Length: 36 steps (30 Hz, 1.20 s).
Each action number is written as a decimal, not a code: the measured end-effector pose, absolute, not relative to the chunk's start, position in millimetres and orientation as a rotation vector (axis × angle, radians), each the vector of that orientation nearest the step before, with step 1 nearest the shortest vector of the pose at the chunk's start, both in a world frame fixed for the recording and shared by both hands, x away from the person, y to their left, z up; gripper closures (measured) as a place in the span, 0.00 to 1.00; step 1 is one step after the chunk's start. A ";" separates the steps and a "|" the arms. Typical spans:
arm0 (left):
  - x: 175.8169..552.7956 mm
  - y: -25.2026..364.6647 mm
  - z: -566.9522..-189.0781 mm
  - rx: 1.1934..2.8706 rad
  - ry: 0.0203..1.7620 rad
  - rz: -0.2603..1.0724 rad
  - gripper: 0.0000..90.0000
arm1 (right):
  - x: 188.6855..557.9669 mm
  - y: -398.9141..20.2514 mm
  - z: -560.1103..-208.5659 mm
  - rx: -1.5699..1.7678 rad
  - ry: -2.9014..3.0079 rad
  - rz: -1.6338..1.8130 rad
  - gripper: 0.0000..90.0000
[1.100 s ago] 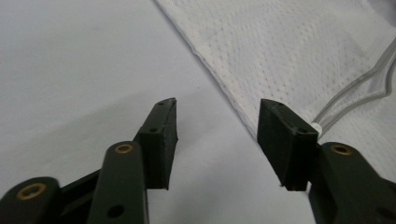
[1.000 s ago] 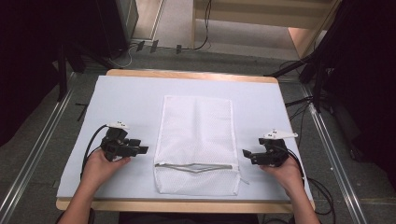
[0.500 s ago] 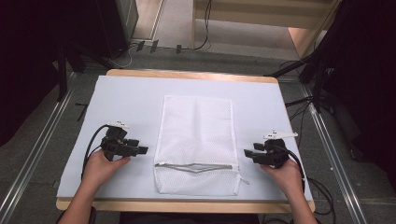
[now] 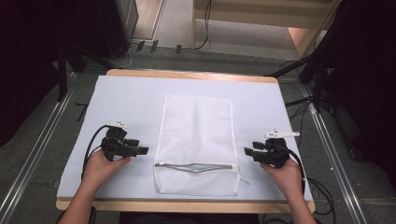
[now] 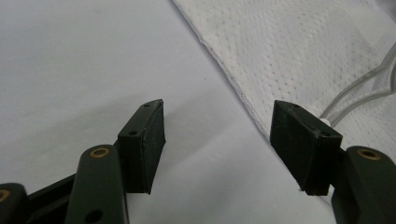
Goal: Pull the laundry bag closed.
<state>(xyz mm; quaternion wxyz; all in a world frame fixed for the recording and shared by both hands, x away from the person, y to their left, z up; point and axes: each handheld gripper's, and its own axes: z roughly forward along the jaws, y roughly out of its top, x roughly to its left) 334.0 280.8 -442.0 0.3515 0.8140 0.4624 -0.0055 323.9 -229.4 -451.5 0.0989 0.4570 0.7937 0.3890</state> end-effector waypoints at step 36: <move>324.9 263.5 -435.8 2.145 1.128 -0.113 0.92 | 307.3 -178.9 -431.7 1.201 2.494 1.239 0.63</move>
